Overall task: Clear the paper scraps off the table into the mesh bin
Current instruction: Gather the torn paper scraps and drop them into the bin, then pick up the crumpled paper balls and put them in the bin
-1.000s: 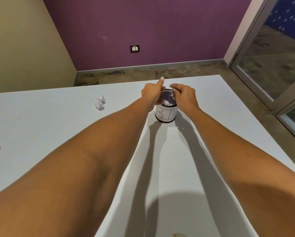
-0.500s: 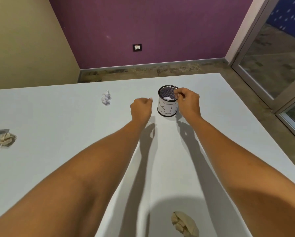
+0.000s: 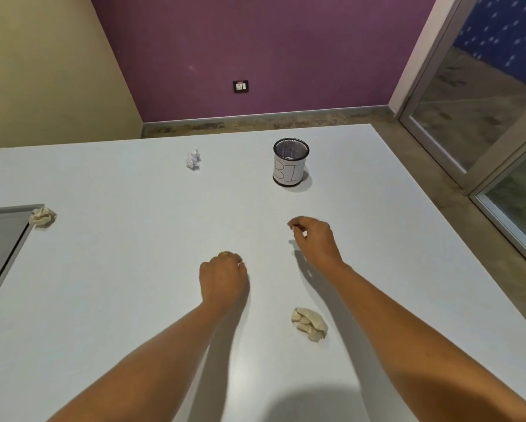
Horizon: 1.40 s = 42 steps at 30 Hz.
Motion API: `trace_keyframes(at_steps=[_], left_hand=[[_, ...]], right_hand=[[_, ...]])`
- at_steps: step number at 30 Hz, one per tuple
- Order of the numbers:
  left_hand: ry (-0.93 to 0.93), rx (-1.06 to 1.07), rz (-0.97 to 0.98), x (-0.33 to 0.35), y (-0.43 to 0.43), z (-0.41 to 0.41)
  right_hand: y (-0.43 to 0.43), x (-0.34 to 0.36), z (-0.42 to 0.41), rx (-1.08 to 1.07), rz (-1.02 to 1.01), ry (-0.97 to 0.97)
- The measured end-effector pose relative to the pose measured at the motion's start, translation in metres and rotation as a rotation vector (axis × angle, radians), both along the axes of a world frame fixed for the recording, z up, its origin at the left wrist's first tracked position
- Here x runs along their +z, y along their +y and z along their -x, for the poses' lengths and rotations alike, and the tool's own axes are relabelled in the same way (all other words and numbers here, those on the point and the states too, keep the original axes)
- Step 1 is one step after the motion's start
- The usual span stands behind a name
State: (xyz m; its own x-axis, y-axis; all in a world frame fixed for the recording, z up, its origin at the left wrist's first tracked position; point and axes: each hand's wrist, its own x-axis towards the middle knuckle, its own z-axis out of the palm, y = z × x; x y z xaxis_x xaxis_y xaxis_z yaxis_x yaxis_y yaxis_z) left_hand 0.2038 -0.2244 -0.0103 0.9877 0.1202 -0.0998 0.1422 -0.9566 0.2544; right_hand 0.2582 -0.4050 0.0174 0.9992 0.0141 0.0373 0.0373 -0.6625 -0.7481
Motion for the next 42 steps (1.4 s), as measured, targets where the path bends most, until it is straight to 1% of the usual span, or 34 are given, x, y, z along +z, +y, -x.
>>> trace_keyframes(at_steps=[4, 7, 8, 10, 11, 13, 14, 16, 18, 20, 23, 24, 26, 29, 30, 32, 35, 39, 42], left_hand=[[-0.010, -0.057, -0.041, -0.011, 0.008, 0.042], [-0.036, -0.085, -0.002, -0.014, 0.012, 0.066], [-0.041, -0.093, 0.004, -0.015, 0.013, 0.074], [-0.030, -0.104, 0.007, -0.017, 0.017, 0.091], [-0.013, -0.105, 0.014, -0.020, 0.020, 0.099], [0.036, -0.112, 0.036, -0.024, 0.028, 0.113], [0.051, -0.121, 0.043, -0.025, 0.033, 0.119], [0.058, -0.129, 0.052, -0.025, 0.041, 0.131], [0.066, -0.091, 0.100, -0.022, 0.049, 0.143], [0.074, -0.066, 0.129, -0.020, 0.060, 0.151], [0.087, -0.086, 0.116, -0.022, 0.075, 0.162], [0.093, -0.096, 0.108, -0.022, 0.079, 0.166], [0.100, -0.133, 0.089, -0.022, 0.086, 0.172], [0.101, -0.171, 0.081, -0.022, 0.092, 0.177], [0.103, -0.183, 0.076, -0.022, 0.093, 0.178], [0.113, -0.208, 0.059, -0.021, 0.095, 0.179], [0.141, -0.242, 0.031, -0.020, 0.097, 0.182], [0.157, -0.272, 0.007, -0.017, 0.102, 0.186], [0.176, -0.287, -0.016, -0.015, 0.105, 0.188]], right_hand=[[-0.011, -0.011, 0.054, 0.013, 0.000, 0.055], [-0.016, -0.020, 0.087, 0.028, 0.054, 0.117], [-0.016, -0.021, 0.097, 0.032, 0.027, 0.179], [-0.011, -0.020, 0.118, 0.071, -0.147, 0.328], [-0.009, -0.021, 0.125, 0.109, -0.120, 0.335], [-0.005, -0.027, 0.136, 0.165, 0.164, 0.257], [-0.003, -0.031, 0.141, 0.182, 0.261, 0.222], [0.001, -0.039, 0.152, 0.199, 0.415, 0.243], [0.009, -0.044, 0.165, 0.164, 0.579, 0.239], [0.017, -0.048, 0.178, 0.081, 0.629, 0.178], [0.027, -0.047, 0.190, 0.009, 0.548, 0.078], [0.030, -0.043, 0.192, -0.006, 0.466, 0.085], [0.037, -0.032, 0.194, -0.060, 0.234, 0.149], [0.051, -0.015, 0.197, -0.154, 0.034, 0.197], [0.056, -0.010, 0.198, -0.198, -0.063, 0.230], [0.065, -0.003, 0.199, -0.242, -0.110, 0.265], [0.077, 0.005, 0.199, -0.268, -0.120, 0.251], [0.088, 0.016, 0.201, -0.368, -0.264, 0.245], [0.094, 0.027, 0.200, -0.478, -0.360, 0.297]])
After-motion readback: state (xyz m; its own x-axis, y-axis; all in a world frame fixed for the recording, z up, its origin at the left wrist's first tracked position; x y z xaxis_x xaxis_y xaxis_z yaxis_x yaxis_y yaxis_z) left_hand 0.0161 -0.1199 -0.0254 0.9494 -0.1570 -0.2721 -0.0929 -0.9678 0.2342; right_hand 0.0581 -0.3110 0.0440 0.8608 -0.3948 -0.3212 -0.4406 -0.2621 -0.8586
